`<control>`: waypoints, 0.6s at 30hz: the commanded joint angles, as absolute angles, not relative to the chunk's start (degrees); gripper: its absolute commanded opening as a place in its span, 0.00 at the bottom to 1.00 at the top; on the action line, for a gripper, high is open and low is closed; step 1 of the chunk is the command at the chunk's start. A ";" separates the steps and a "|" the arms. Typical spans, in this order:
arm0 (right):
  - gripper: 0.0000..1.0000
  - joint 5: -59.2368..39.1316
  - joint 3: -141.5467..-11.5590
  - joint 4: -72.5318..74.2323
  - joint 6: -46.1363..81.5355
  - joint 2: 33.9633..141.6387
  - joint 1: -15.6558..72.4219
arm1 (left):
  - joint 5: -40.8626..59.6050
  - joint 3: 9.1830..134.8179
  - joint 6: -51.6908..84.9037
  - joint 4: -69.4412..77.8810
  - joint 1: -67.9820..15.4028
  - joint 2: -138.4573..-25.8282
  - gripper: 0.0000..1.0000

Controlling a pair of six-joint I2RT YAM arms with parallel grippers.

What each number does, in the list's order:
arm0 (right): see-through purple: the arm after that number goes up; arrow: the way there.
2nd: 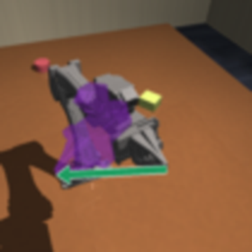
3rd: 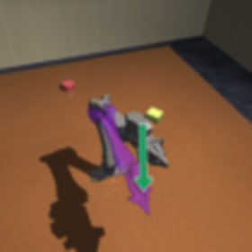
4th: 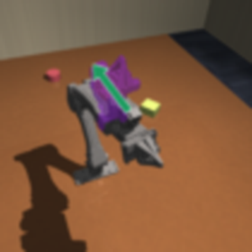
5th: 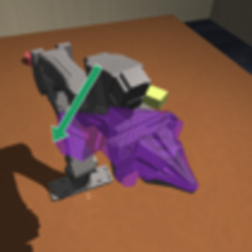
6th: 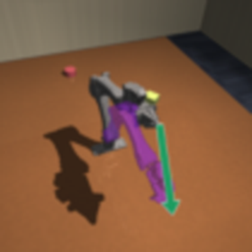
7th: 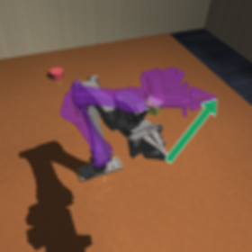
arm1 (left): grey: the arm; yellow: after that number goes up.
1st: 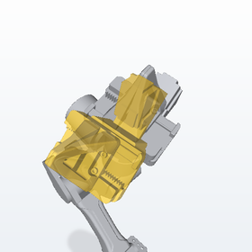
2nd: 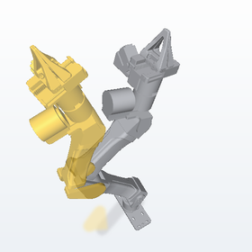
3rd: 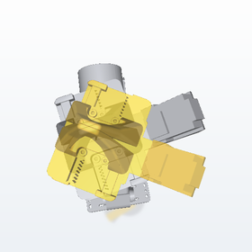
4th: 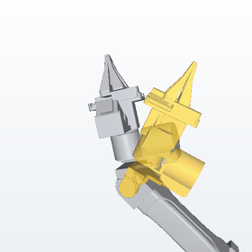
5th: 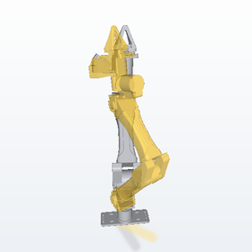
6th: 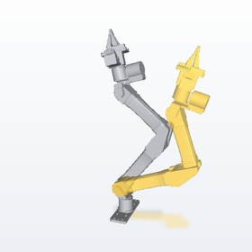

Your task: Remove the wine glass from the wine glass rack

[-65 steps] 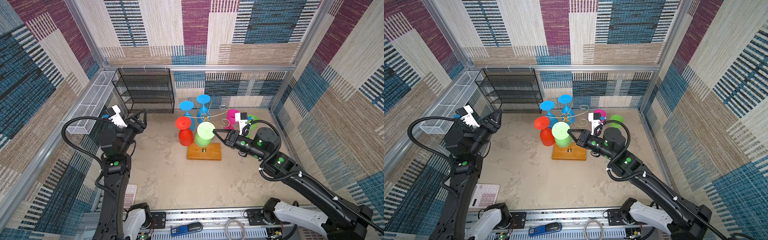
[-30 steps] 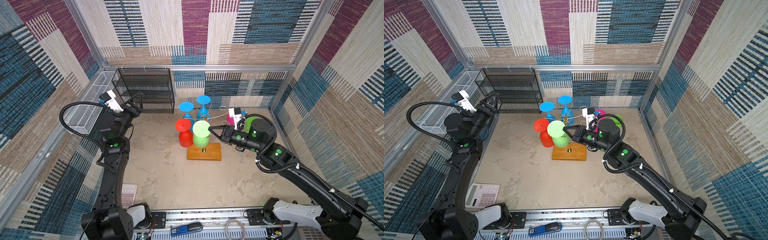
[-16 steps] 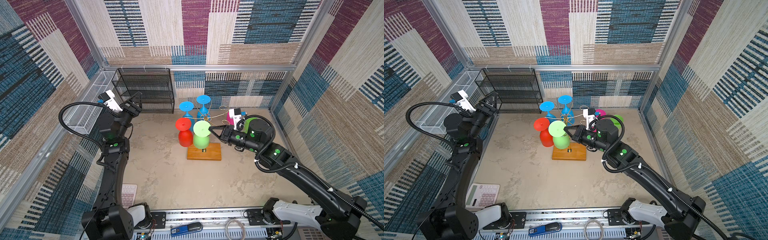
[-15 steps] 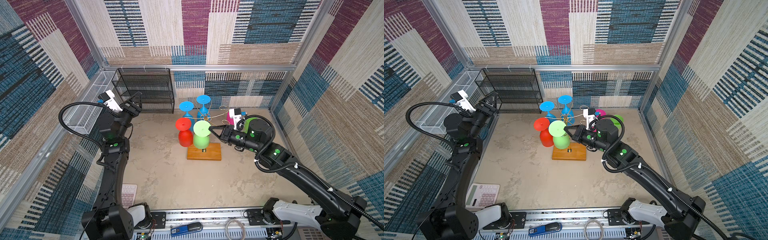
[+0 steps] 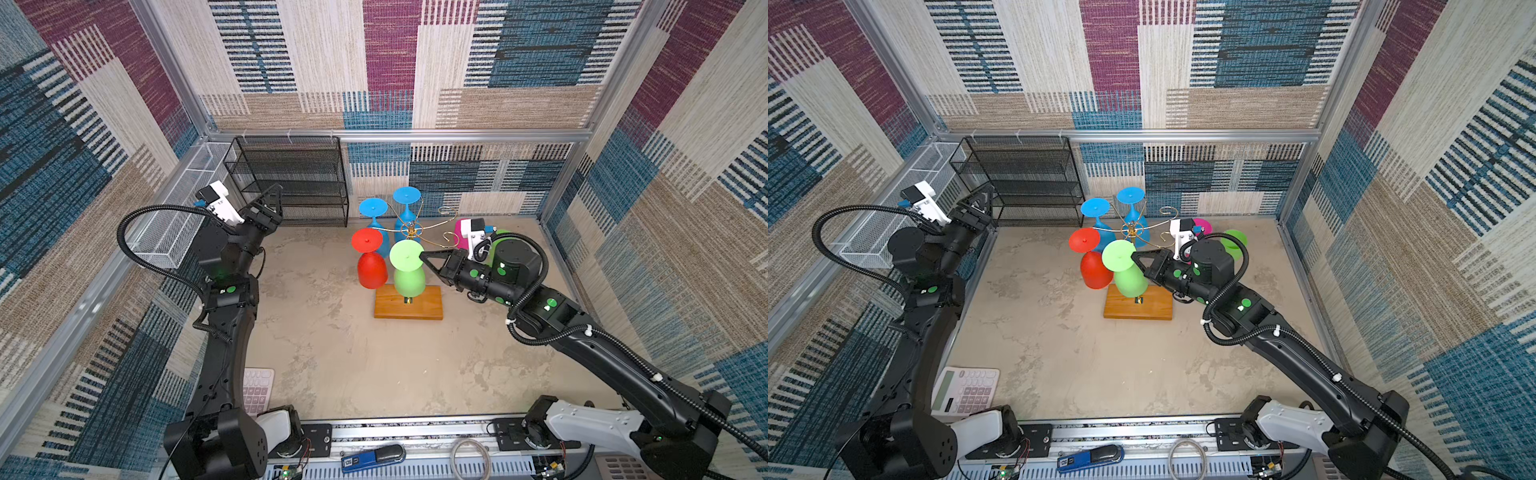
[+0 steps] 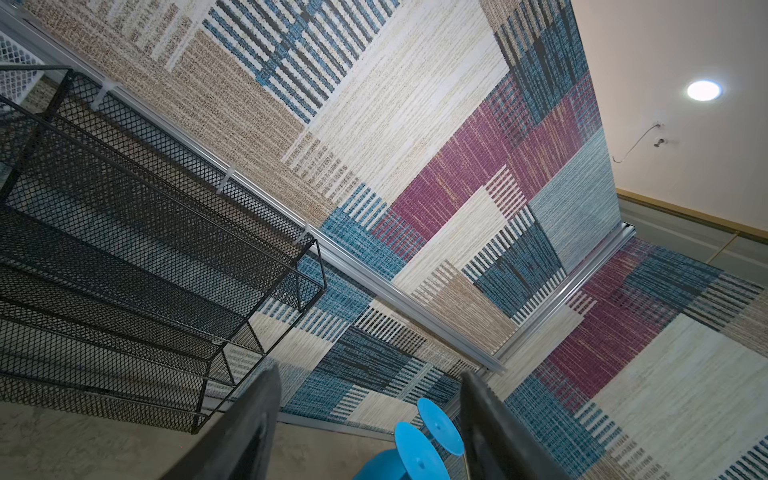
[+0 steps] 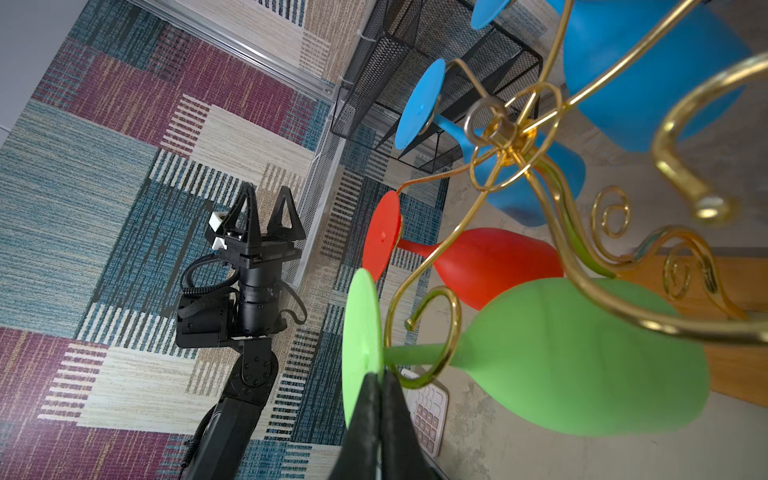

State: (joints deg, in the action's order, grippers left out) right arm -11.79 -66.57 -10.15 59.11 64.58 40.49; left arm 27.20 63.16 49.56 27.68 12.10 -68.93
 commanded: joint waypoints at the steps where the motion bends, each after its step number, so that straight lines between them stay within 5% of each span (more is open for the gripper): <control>1: 0.00 -10.55 -66.88 -7.68 59.44 64.17 40.48 | 27.42 62.93 50.33 30.51 12.25 -68.84 0.70; 18: 0.00 -13.70 -69.34 -11.42 59.61 64.23 40.43 | 31.51 63.28 52.84 29.36 12.20 -71.30 0.70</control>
